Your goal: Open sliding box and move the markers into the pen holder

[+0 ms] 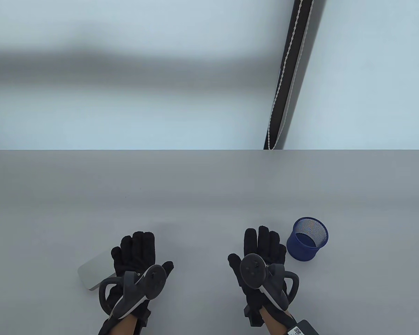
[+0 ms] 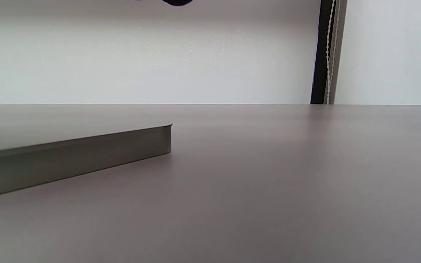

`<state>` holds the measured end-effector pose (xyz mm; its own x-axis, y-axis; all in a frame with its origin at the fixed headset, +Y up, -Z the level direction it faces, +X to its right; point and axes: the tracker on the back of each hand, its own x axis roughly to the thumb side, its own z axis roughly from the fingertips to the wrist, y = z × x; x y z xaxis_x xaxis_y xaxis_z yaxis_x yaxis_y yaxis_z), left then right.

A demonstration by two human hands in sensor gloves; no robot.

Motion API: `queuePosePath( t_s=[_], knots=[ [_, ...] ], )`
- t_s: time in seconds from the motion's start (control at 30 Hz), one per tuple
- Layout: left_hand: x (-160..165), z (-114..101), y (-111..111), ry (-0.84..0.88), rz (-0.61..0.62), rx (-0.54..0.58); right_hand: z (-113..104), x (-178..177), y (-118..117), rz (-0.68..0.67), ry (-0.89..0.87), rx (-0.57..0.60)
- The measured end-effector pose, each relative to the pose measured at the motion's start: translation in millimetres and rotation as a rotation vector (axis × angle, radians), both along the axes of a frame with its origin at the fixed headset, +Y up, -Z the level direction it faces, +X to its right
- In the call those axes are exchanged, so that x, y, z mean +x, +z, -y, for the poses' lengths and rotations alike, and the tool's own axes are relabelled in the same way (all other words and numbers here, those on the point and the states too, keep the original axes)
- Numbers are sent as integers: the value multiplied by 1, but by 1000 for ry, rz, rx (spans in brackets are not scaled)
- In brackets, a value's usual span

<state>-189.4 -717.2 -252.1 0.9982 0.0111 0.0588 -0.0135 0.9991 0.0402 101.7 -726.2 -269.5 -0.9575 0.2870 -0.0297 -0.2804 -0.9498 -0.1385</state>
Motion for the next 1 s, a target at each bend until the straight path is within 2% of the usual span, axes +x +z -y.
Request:
queuePosePath(
  t_s=[0.27, 0.5, 0.73, 1.0],
  knots=[
    [-36, -6, -4, 46, -101, -14, 2, 0, -1, -9, 7, -25],
    [-76, -2, -9, 78, -219, -112, 1, -1, 0, -11, 14, -46],
    [-102, 20, -17, 66, -297, -300, 1, -1, 1, -16, 16, -68],
    [-111, 48, -21, 6, -359, -428, 1, -2, 1, -23, 21, -88]
  ],
)
